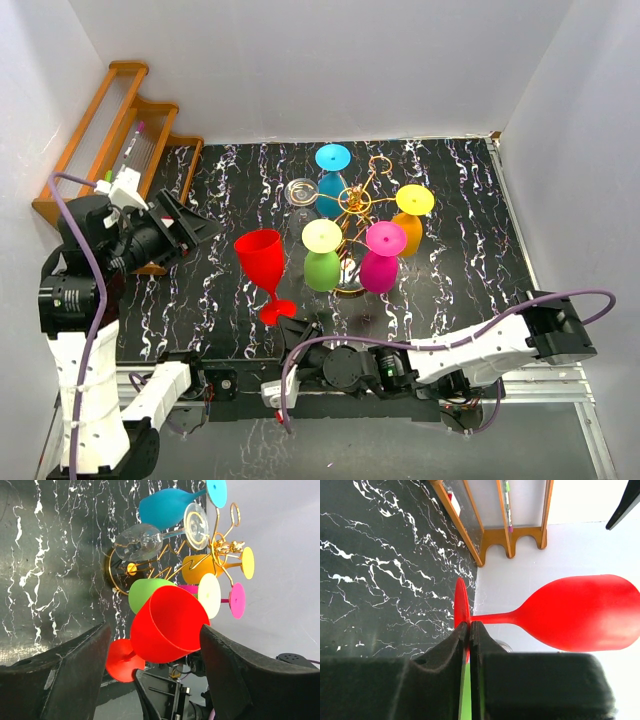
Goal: Take the wine glass off the wine glass rack
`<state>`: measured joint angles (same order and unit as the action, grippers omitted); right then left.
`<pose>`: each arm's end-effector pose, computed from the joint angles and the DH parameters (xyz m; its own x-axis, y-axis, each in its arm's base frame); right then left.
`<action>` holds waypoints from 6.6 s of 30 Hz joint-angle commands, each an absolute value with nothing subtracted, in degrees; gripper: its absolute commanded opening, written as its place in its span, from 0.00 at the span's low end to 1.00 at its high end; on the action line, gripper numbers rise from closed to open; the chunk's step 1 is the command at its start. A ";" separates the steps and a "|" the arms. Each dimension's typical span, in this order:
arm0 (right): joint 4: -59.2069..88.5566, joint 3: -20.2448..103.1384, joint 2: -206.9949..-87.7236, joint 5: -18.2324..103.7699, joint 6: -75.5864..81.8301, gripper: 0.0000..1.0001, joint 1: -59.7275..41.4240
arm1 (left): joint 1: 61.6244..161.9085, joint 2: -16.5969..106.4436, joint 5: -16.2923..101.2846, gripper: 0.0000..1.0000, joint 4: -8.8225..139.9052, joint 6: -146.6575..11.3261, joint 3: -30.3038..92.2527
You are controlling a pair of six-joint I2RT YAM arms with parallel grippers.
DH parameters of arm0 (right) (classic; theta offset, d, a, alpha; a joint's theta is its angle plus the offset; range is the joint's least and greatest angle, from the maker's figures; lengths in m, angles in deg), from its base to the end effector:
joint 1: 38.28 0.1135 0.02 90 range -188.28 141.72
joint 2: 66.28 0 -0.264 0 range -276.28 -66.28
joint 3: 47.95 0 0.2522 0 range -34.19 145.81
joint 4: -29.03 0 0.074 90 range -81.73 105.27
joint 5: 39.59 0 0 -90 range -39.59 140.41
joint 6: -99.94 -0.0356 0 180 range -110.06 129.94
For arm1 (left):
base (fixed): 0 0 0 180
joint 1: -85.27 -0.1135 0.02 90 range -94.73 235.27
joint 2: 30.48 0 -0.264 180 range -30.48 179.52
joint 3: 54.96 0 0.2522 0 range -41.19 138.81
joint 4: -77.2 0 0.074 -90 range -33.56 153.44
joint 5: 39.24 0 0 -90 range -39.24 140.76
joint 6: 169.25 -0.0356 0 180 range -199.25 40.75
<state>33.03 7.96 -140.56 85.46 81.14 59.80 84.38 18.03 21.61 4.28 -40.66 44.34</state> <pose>-0.0202 0.2878 0.2625 0.8525 -0.4917 -0.1773 -0.2534 -0.0922 -0.9630 0.1021 -0.0158 0.4671 -0.5674 -0.5536 -0.6096 0.1071 0.6844 -0.7212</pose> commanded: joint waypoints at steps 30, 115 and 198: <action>44.53 3.34 -146.67 89.16 92.46 0.08 76.03 | 86.58 17.67 18.89 0.70 -7.25 -45.09 36.19; 40.43 11.08 -150.51 92.82 83.17 0.70 78.22 | 84.73 71.70 72.71 0.50 23.39 -60.40 57.04; -6.34 23.82 -116.99 1.66 -37.37 0.60 -54.71 | 84.48 9.61 54.27 0.54 47.39 -55.25 1.24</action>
